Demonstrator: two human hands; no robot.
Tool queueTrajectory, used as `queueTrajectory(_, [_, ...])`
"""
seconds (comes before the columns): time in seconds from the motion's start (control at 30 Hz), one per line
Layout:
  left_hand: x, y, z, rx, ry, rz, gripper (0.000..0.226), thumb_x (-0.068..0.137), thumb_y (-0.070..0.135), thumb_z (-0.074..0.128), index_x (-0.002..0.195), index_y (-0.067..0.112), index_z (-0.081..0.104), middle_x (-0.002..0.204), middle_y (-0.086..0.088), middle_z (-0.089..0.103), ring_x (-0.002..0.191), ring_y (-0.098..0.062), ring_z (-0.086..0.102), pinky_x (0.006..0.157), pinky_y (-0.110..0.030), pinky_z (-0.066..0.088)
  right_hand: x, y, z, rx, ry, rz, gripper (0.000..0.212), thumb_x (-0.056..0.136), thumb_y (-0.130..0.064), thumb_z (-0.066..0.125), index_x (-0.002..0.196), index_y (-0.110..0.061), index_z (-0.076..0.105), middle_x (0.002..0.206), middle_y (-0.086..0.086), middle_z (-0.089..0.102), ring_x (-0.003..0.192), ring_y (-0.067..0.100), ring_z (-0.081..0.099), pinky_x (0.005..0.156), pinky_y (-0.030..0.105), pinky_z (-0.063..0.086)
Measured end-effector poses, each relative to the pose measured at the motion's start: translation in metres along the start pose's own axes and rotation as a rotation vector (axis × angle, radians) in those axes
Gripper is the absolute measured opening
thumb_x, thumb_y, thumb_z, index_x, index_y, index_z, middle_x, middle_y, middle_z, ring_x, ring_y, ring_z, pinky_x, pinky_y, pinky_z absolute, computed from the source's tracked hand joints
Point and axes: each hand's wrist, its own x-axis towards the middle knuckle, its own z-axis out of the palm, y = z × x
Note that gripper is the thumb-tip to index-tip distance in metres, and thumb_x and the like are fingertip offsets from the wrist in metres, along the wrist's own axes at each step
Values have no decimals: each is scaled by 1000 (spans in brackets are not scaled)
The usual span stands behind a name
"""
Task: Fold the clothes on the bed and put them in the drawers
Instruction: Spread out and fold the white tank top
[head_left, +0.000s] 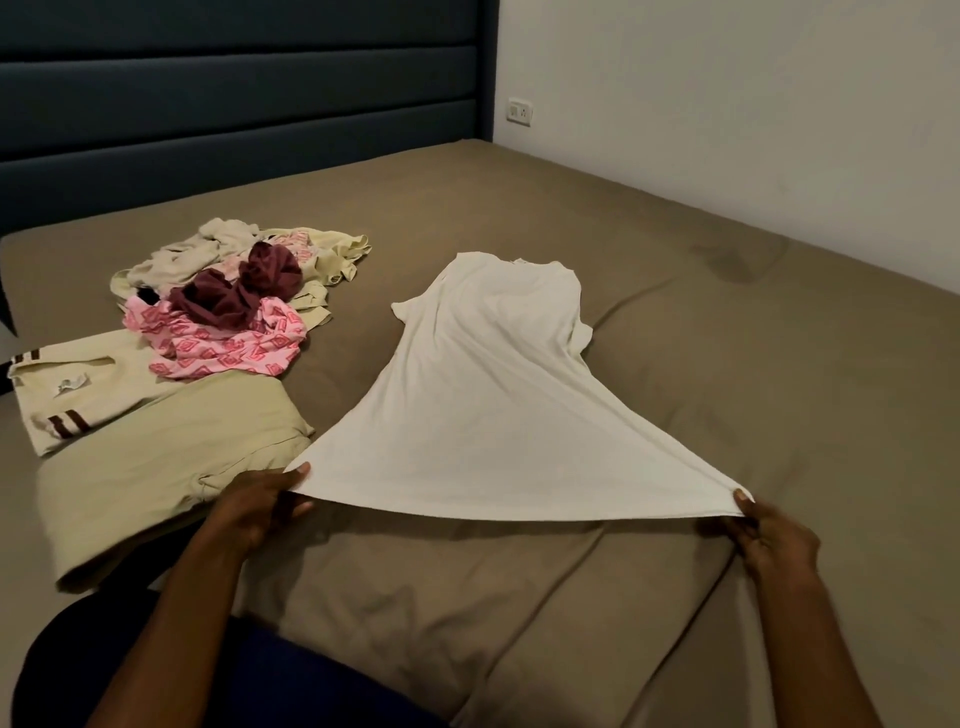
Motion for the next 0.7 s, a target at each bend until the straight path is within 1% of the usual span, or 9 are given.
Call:
queueTrajectory(0.1, [0,0,-3,-19,57,50,23,80,10,84,92,-4,71,96,-16,70,81,-29,67,57,-34,63,5,4,0,-92,44,-6,13,92,8,65,84,-1,63,100,19,66,70,24,69,47,25,58])
queueTrajectory(0.2, [3,2,-5,-166,84,101,22,92,15,75,100,-4,66,99,-14,69,82,-26,67,55,-30,63,-2,-3,-5,-78,6,-16,13,97,5,59,86,-1,61,94,13,64,56,13,72,49,26,59])
queueTrajectory(0.3, [1,4,0,-256,-63,46,18,100,16,64,108,0,62,100,-13,67,74,-22,70,53,-27,62,5,-1,-7,0,-20,28,12,101,2,55,91,-3,60,93,12,67,57,13,73,49,28,59])
queueTrajectory(0.37, [-1,5,3,-248,-195,13,12,100,10,60,108,2,63,95,-12,72,65,-18,73,56,-26,62,8,0,-3,50,-85,102,7,95,-2,66,97,-4,59,93,12,72,64,16,75,56,33,62])
queueTrajectory(0.43, [-3,8,8,-213,-277,-19,11,98,2,60,108,1,65,87,-9,75,65,-16,74,59,-24,62,17,1,0,107,-165,173,65,54,-11,97,107,-5,62,104,13,75,82,22,77,74,43,64])
queueTrajectory(0.47, [-3,10,10,-190,-295,-37,15,95,-1,61,110,0,64,86,-9,74,67,-16,72,59,-23,61,21,2,3,115,-206,210,88,36,-12,103,114,-6,63,110,12,76,90,22,77,77,43,64])
queueTrajectory(0.53, [-6,15,16,-170,-311,-70,24,88,-4,60,112,3,62,88,-8,71,71,-17,67,57,-23,59,24,6,13,117,-278,231,97,39,-9,104,126,-8,63,121,10,74,102,20,74,73,35,65])
queueTrajectory(0.6, [-5,25,25,-195,-319,-103,29,80,0,55,107,7,63,91,-8,74,76,-20,69,62,-28,62,32,6,24,227,-324,285,114,17,-6,106,124,-8,64,120,11,75,104,21,74,73,36,64])
queueTrajectory(0.7, [3,41,38,-278,-303,-148,33,81,1,41,107,4,61,95,-14,74,90,-27,69,72,-36,63,57,6,42,337,-365,344,133,8,-3,105,134,-11,62,131,9,70,119,20,69,88,37,60])
